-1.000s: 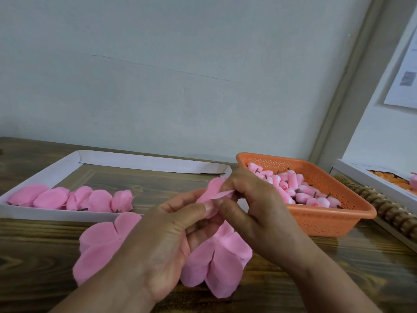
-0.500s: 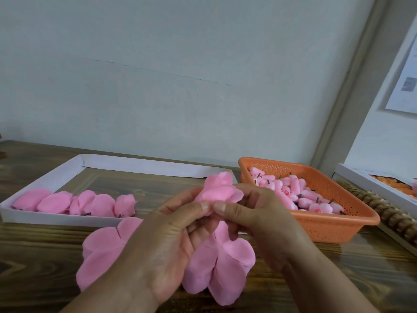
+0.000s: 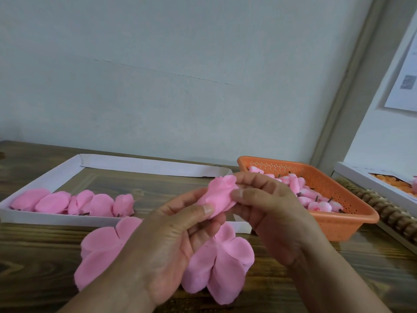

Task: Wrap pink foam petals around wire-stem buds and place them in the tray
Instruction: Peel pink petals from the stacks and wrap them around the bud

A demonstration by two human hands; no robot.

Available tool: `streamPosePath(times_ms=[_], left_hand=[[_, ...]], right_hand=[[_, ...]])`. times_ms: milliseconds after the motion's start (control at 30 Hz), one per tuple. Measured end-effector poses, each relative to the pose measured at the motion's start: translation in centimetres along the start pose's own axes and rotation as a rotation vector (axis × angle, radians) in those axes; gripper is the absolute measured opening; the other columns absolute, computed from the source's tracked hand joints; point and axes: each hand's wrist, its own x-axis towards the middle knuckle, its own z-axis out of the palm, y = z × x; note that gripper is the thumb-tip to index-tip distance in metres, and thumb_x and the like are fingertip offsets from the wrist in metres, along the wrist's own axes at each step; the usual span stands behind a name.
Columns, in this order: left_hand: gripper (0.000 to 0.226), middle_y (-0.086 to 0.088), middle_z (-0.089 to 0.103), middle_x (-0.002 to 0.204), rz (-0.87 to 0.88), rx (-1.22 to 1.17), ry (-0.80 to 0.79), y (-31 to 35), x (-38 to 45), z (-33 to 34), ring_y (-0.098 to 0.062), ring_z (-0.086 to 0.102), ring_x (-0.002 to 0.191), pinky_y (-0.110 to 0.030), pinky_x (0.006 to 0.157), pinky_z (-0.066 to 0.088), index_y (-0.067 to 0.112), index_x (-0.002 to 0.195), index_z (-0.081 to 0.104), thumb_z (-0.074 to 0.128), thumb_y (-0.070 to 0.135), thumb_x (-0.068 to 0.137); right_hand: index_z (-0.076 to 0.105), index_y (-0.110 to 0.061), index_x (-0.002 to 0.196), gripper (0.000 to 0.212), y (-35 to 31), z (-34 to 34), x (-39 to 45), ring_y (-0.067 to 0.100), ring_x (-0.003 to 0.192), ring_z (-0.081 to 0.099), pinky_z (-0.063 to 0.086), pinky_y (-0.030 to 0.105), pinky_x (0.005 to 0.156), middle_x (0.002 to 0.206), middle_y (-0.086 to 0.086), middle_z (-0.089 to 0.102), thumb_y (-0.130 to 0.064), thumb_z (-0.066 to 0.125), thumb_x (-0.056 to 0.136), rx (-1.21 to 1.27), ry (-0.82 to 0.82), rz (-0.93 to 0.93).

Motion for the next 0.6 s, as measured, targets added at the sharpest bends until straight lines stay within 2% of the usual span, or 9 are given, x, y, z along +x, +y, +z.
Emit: streamPosePath(times_ms=[67,133,167,233,267,300,400,467,600], left_hand=[[0.049,-0.018,0.072,0.105,-0.01,-0.002,0.007,-0.08,-0.05,-0.04,-0.021,0.073,0.081,-0.023,0.063,0.057,0.002,0.106,0.071,0.068,0.002,0.057],[0.046,-0.017,0.072,0.103,0.0,0.009,0.014,-0.1,-0.06,-0.12,-0.021,0.073,0.078,-0.022,0.061,0.057,0.005,0.098,0.075,0.07,0.003,0.052],[0.043,-0.016,0.073,0.101,0.011,0.016,0.013,-0.07,-0.09,-0.1,-0.02,0.073,0.078,-0.022,0.062,0.057,0.007,0.093,0.076,0.071,0.005,0.05],[0.042,-0.013,0.074,0.1,0.036,0.026,0.015,0.02,-0.12,-0.02,-0.017,0.073,0.079,-0.022,0.065,0.058,0.011,0.088,0.078,0.072,0.007,0.047],[0.042,-0.012,0.074,0.099,0.049,0.039,0.013,0.07,-0.12,0.05,-0.016,0.073,0.08,-0.021,0.066,0.058,0.013,0.087,0.078,0.073,0.009,0.046],[0.041,-0.011,0.074,0.099,0.062,0.051,0.002,0.13,-0.14,0.17,-0.014,0.073,0.081,-0.02,0.067,0.057,0.014,0.086,0.079,0.074,0.01,0.046],[0.038,-0.01,0.075,0.096,0.086,0.067,-0.02,0.15,-0.15,0.37,-0.013,0.073,0.08,-0.019,0.064,0.056,0.014,0.083,0.079,0.072,0.01,0.046],[0.035,-0.015,0.074,0.094,0.075,0.064,0.0,-0.09,-0.05,0.24,-0.017,0.073,0.077,-0.022,0.064,0.058,0.009,0.083,0.078,0.068,0.004,0.05],[0.035,-0.018,0.073,0.093,0.068,0.134,0.016,-0.42,-0.07,0.02,-0.021,0.072,0.078,-0.024,0.065,0.058,0.004,0.086,0.075,0.066,0.0,0.053]], right_hand=[[0.057,0.012,0.105,0.051,-0.08,-0.05,-0.01,0.024,0.075,0.064,0.055,0.028,0.07,0.086,0.02,0.066,-0.003,0.068,0.057,0.019,0.04,-0.027],[0.059,0.01,0.102,0.052,-0.14,-0.09,0.08,0.023,0.073,0.064,0.055,0.028,0.07,0.084,0.019,0.065,-0.005,0.07,0.053,0.005,0.074,-0.043],[0.062,0.007,0.097,0.048,-0.17,-0.16,0.12,0.023,0.072,0.063,0.055,0.029,0.068,0.082,0.019,0.064,-0.006,0.074,0.053,-0.033,0.085,-0.046],[0.068,-0.004,0.081,0.025,-0.26,-0.37,0.09,0.02,0.06,0.057,0.052,0.029,0.057,0.072,0.016,0.061,-0.007,0.078,0.058,-0.171,0.077,-0.037],[0.07,-0.009,0.074,0.017,-0.32,-0.35,-0.04,0.018,0.053,0.052,0.047,0.027,0.051,0.067,0.013,0.059,-0.015,0.077,0.06,-0.234,0.04,-0.016],[0.071,-0.011,0.072,0.017,-0.32,-0.33,-0.17,0.016,0.049,0.048,0.043,0.025,0.048,0.064,0.012,0.058,-0.021,0.077,0.059,-0.279,-0.016,0.008],[0.074,-0.014,0.08,0.019,-0.24,0.0,-0.42,0.016,0.051,0.049,0.042,0.023,0.048,0.065,0.008,0.064,-0.02,0.078,0.062,-0.337,-0.126,0.013],[0.074,-0.012,0.083,0.021,-0.32,0.0,-0.49,0.019,0.054,0.05,0.043,0.024,0.049,0.068,0.009,0.067,-0.017,0.078,0.063,-0.363,-0.102,-0.022],[0.072,-0.008,0.085,0.022,-0.74,0.03,-0.82,0.009,0.053,0.058,0.044,0.018,0.047,0.068,0.003,0.069,-0.008,0.077,0.063,-0.368,-0.122,-0.05]])
